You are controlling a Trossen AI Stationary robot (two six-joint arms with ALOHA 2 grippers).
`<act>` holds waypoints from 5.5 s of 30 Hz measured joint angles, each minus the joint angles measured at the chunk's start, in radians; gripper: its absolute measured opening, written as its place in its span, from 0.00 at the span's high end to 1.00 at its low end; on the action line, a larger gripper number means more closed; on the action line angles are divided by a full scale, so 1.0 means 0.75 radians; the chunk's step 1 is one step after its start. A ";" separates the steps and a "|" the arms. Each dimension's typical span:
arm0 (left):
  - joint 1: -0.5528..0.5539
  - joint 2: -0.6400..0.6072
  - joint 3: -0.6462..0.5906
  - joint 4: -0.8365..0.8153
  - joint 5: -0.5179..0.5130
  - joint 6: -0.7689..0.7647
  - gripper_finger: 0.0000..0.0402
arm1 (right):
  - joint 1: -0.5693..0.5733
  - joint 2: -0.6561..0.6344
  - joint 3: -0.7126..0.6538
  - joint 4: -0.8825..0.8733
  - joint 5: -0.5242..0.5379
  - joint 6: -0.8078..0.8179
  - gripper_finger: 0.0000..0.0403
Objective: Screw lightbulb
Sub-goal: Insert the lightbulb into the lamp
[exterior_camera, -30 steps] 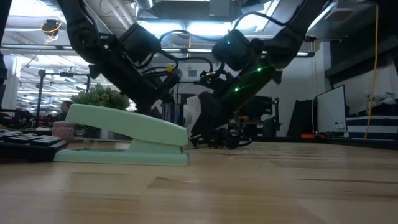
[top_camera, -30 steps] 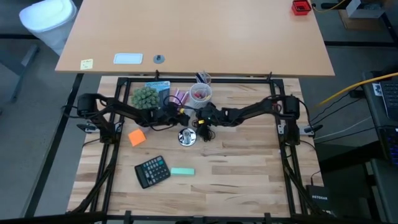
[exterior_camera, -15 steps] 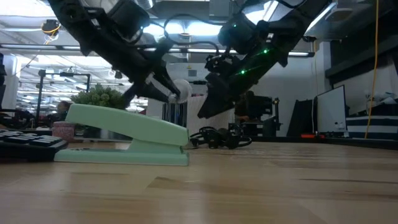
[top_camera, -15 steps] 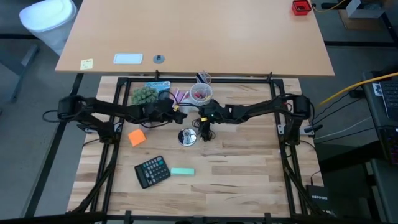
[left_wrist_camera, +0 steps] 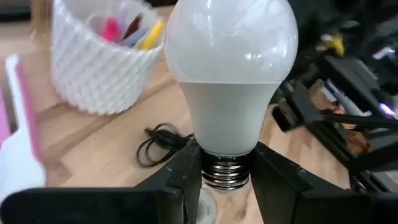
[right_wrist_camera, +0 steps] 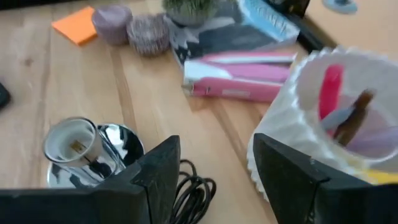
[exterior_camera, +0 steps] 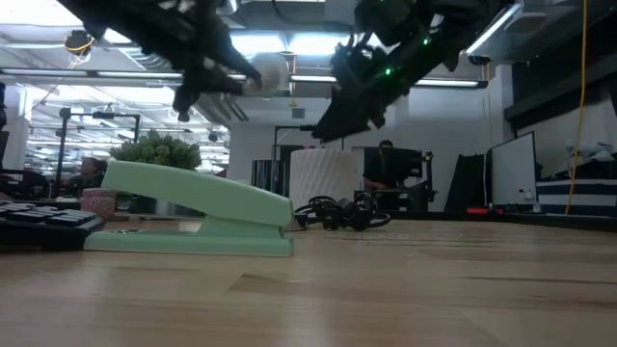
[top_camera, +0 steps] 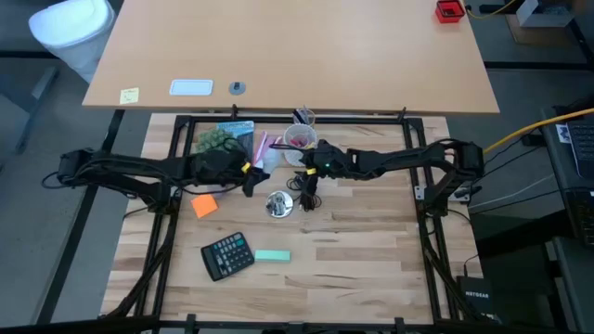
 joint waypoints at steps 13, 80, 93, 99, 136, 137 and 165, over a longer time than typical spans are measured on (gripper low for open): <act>-0.389 -0.241 -0.122 -0.049 -0.447 -0.051 0.73 | 0.000 -0.236 0.001 -0.216 0.108 -0.012 0.48; -0.323 0.989 -0.531 1.993 -0.186 0.847 0.73 | 0.000 -0.057 -0.279 0.827 -0.101 0.009 0.48; -0.057 1.012 -0.488 1.991 0.188 0.898 0.73 | 0.001 -0.056 -0.279 0.901 -0.203 0.008 0.48; -0.058 1.086 -0.456 1.989 0.215 0.876 0.73 | 0.001 -0.056 -0.279 0.901 -0.202 0.008 0.48; -0.069 1.178 -0.415 1.994 0.208 0.826 0.71 | 0.152 0.013 -0.279 0.867 -0.063 0.064 0.48; -0.070 1.178 -0.415 1.994 0.208 0.826 0.71 | 0.152 0.018 -0.279 0.867 -0.064 0.065 0.48; -0.070 1.179 -0.415 1.993 0.209 0.826 0.71 | 0.150 0.012 -0.278 0.927 -0.258 -0.006 0.86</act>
